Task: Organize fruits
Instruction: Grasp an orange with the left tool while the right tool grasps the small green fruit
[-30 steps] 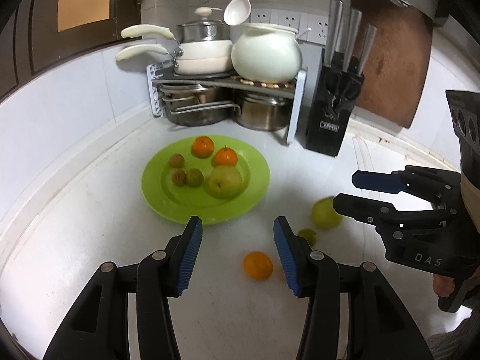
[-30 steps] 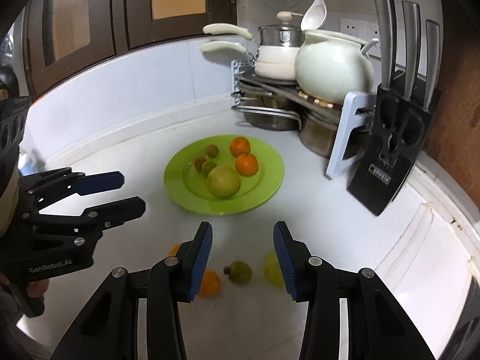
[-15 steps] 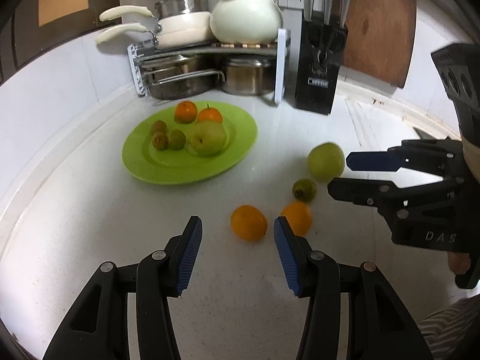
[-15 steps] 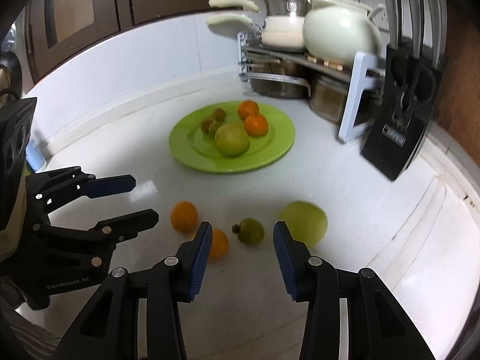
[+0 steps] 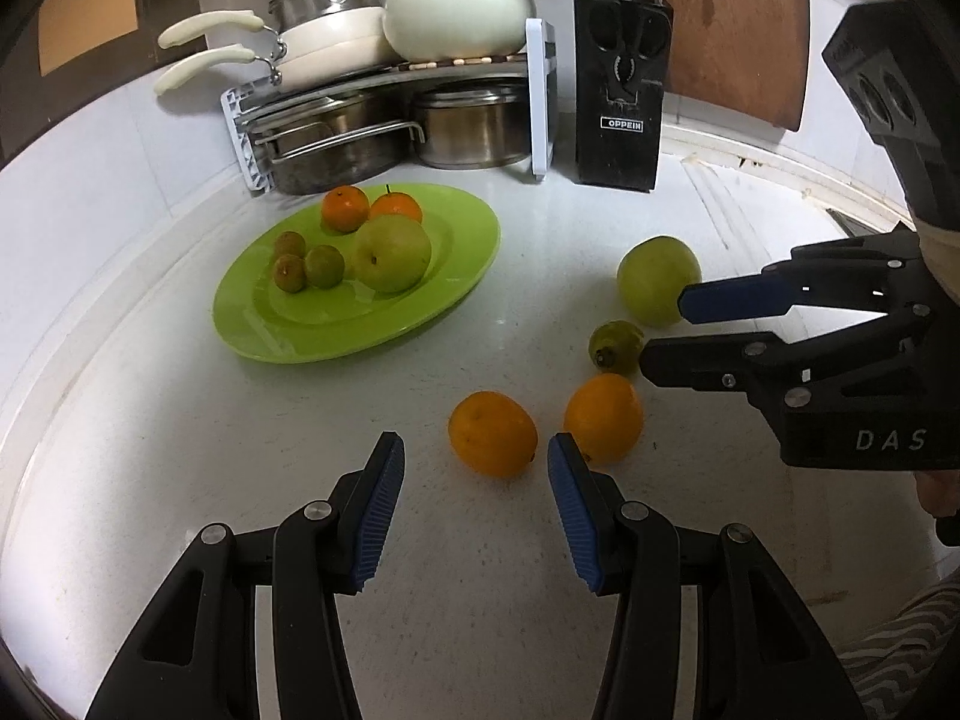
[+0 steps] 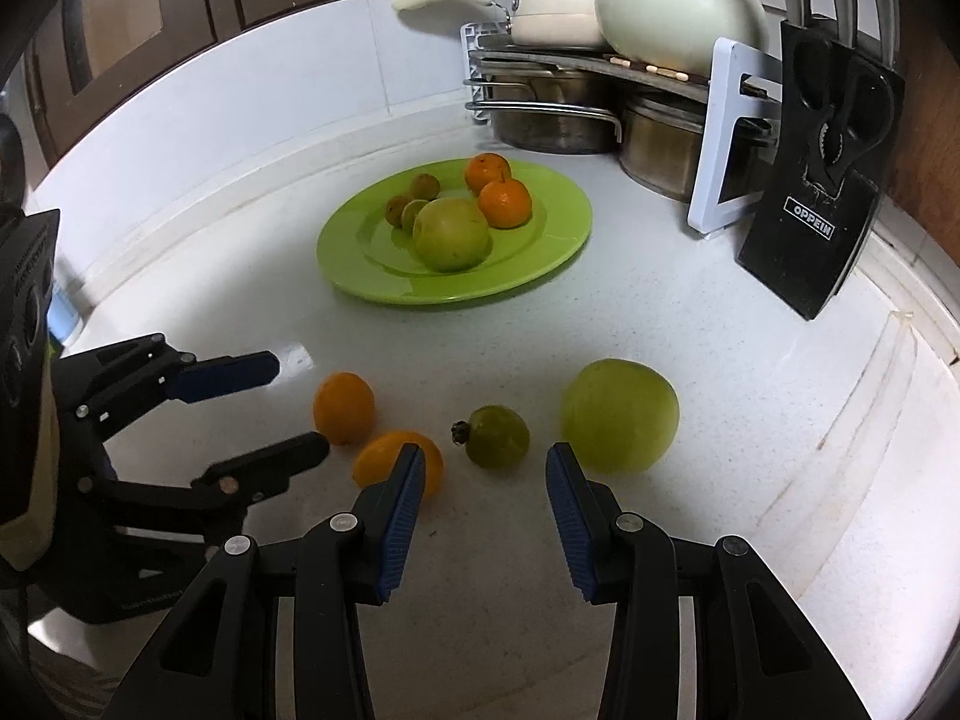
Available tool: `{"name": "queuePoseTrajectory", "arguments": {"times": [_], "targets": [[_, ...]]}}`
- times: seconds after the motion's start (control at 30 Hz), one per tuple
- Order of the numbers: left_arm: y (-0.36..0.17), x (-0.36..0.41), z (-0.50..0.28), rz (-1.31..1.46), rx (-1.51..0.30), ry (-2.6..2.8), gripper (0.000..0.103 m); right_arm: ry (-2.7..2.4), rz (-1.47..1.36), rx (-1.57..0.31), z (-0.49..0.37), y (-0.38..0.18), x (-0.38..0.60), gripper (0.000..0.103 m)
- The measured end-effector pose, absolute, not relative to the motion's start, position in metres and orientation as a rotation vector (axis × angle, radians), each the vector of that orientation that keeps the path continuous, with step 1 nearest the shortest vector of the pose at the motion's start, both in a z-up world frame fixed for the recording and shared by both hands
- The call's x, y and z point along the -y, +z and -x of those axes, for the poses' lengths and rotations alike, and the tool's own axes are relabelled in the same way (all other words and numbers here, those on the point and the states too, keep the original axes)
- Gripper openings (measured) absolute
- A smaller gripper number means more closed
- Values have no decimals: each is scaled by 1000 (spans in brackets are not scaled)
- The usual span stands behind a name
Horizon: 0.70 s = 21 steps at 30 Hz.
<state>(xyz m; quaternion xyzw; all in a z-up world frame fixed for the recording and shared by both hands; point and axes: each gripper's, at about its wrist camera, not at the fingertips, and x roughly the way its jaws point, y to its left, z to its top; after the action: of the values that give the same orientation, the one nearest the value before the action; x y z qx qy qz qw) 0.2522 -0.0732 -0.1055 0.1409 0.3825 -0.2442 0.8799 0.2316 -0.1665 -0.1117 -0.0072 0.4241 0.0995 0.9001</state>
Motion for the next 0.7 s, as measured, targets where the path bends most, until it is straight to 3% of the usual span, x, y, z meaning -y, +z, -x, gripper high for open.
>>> {"name": "queuePoseTrajectory", "arguments": {"times": [0.7], "targets": [[-112,75,-265,-275,-802,-554,47,197,-66,-911,-254,-122,170,37]]}}
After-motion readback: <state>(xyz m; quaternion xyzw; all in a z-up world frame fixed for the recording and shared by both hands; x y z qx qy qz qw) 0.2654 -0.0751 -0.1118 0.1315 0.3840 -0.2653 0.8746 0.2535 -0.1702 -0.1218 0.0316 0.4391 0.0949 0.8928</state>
